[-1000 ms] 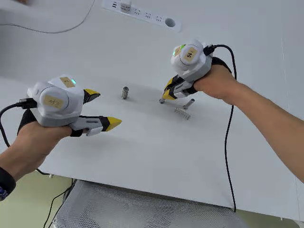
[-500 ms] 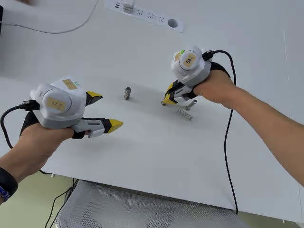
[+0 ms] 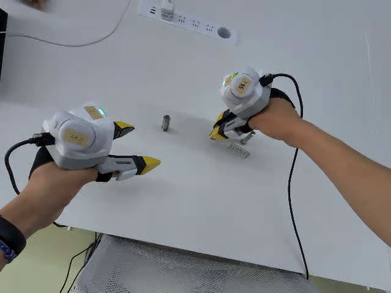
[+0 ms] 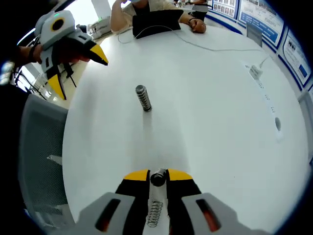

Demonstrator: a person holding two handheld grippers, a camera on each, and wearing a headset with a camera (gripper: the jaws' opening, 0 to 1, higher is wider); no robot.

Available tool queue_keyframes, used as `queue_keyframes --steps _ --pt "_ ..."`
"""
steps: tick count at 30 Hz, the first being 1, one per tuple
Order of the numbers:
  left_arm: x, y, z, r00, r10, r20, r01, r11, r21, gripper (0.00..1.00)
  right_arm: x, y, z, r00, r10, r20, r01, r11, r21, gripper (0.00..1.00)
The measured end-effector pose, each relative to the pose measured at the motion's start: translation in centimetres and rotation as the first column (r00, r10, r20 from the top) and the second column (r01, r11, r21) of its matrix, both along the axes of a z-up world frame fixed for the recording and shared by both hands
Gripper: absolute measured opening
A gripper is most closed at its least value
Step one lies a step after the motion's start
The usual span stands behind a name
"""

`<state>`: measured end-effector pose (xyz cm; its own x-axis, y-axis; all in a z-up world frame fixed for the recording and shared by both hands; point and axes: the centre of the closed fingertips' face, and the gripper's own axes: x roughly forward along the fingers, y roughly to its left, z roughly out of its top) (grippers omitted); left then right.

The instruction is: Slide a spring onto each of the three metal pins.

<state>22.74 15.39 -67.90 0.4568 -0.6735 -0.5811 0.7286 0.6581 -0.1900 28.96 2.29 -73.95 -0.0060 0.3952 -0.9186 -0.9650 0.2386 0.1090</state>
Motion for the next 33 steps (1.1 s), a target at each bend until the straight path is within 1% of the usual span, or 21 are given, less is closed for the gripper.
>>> queue_keyframes --steps 7,10,14,22,27,31,33 --pt "0.0 0.1 0.1 1.0 0.001 0.002 -0.001 1.0 0.002 0.57 -0.3 0.0 0.3 1.0 -0.005 0.0 0.005 1.0 0.006 0.17" --pt "0.0 0.1 0.4 1.0 0.002 0.005 -0.002 1.0 0.001 0.56 -0.7 0.0 0.7 1.0 -0.012 -0.006 0.012 1.0 0.015 0.21" --pt "-0.1 0.0 0.7 1.0 0.002 0.009 -0.002 1.0 0.001 0.56 -1.0 -0.2 1.3 1.0 -0.008 0.009 0.008 1.0 0.015 0.25" --pt "-0.5 -0.3 1.3 1.0 0.002 0.017 -0.002 1.0 -0.005 0.57 -1.9 -0.7 2.6 0.998 -0.055 0.037 0.053 0.998 0.04 0.33" --pt "-0.7 -0.3 1.8 1.0 0.005 0.023 -0.005 1.0 -0.008 0.58 -2.3 -1.0 3.3 0.992 -0.112 0.053 0.108 0.991 0.082 0.38" --pt "-0.7 -0.2 2.1 1.0 0.015 0.024 -0.014 1.0 -0.015 0.58 -2.4 -1.5 3.6 0.983 -0.175 0.059 0.167 0.979 0.118 0.41" --pt "-0.7 -0.3 2.3 1.0 0.018 0.024 -0.018 1.0 -0.02 0.58 -2.5 -1.8 3.7 0.978 -0.204 0.054 0.195 0.971 0.135 0.43"
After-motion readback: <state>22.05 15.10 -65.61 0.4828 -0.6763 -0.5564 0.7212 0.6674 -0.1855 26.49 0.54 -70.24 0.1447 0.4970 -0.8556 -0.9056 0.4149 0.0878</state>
